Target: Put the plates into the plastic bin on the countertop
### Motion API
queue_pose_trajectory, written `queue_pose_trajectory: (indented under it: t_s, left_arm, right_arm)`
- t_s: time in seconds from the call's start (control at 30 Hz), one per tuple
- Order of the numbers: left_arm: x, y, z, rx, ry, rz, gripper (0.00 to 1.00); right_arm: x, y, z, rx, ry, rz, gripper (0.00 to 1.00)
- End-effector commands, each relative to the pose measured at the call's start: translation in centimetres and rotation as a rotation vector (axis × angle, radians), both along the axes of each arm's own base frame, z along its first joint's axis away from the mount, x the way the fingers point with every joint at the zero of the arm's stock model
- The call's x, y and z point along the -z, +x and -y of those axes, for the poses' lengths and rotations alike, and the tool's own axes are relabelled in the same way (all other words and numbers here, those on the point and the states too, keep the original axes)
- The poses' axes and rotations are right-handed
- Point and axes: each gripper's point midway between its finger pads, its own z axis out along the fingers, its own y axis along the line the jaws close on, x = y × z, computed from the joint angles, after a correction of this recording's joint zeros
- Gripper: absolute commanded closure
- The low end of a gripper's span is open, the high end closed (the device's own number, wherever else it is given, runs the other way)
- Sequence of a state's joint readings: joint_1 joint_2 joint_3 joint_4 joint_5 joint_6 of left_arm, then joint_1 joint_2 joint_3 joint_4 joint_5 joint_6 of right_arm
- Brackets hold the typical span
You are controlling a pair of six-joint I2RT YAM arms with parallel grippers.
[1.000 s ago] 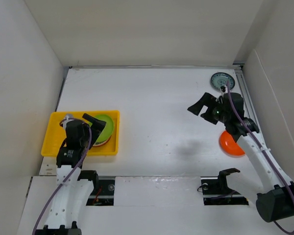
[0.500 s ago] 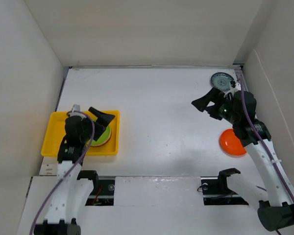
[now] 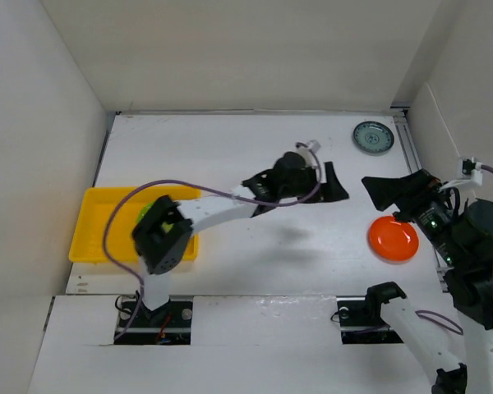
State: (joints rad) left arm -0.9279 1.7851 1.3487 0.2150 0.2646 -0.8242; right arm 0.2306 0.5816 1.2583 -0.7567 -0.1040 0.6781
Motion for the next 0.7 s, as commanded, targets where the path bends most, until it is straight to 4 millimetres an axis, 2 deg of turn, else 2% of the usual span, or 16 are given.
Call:
queue_pose_trajectory:
  t_s: [0.0, 0.03, 0.07, 0.1, 0.13, 0.17, 0.2, 0.23, 0.27, 0.33, 0.37, 0.47, 0.53, 0.57, 0.6, 0.67]
  left_arm:
    - [-0.1, -1.6, 6.9, 0.145, -0.048, 0.043, 0.0]
    - [3.7, -1.6, 8.5, 0.166, 0.001, 0.002, 0.0]
    - [4.4, -2.2, 9.8, 0.199, -0.002, -0.004, 0.0]
    - [2.7, -2.0, 11.3, 0.226, -0.049, 0.006, 0.0]
    - [5.5, -2.5, 12.5, 0.255, -0.024, -0.021, 0.0]
    - [6.2, -2.4, 13.1, 0.268, -0.017, -0.033, 0.0]
    - [4.9, -2.6, 14.4, 0.287, -0.044, -0.016, 0.0]
    - [5.7, -3.2, 15.1, 0.307, -0.042, -0.022, 0.0]
    - [7.8, -3.0, 15.5, 0.306, -0.021, -0.039, 0.0]
    - [8.2, -2.8, 16.2, 0.311, -0.037, -0.045, 0.0]
    - [9.9, -2.6, 16.3, 0.295, -0.017, -0.071, 0.0]
    - [10.9, -2.8, 16.9, 0.295, -0.011, -0.071, 0.0]
    - [12.7, -2.7, 17.2, 0.294, 0.015, -0.09, 0.0]
    - [12.2, -2.3, 17.6, 0.285, 0.009, -0.081, 0.0]
    - [13.2, -2.3, 17.6, 0.284, 0.022, -0.091, 0.0]
    - [13.2, -2.1, 17.6, 0.276, 0.024, -0.088, 0.02]
  right_arm:
    - [0.2, -1.9, 0.8, 0.021, -0.002, -0.04, 0.0]
    - [-0.3, -2.5, 0.9, 0.021, 0.002, -0.024, 0.0]
    - [-0.2, -2.9, 1.0, 0.021, 0.002, -0.023, 0.0]
    - [-0.3, -3.2, 0.8, 0.006, 0.004, -0.024, 0.0]
    - [0.1, -3.3, 0.8, 0.006, 0.0, -0.039, 0.0]
    - [-0.1, -3.7, 0.7, -0.008, 0.004, -0.029, 0.0]
    - [0.2, -3.8, 0.7, -0.008, 0.001, -0.041, 0.0]
    - [0.2, -3.8, 0.6, -0.017, 0.002, -0.041, 0.0]
    - [0.6, -3.7, 0.5, -0.017, -0.001, -0.051, 0.0]
    - [0.9, -3.6, 0.5, -0.017, -0.003, -0.06, 0.0]
    - [0.9, -3.5, 0.5, -0.017, -0.003, -0.06, 0.0]
    - [0.9, -3.6, 0.5, -0.016, 0.006, -0.063, 0.0]
    - [0.8, -3.1, 0.3, -0.015, 0.012, -0.078, 0.0]
    - [0.8, -3.0, 0.5, -0.003, 0.019, -0.081, 0.0]
    - [0.6, -2.7, 0.6, 0.01, 0.017, -0.083, 0.0]
    - [0.3, -2.3, 0.7, 0.028, 0.03, -0.099, 0.0]
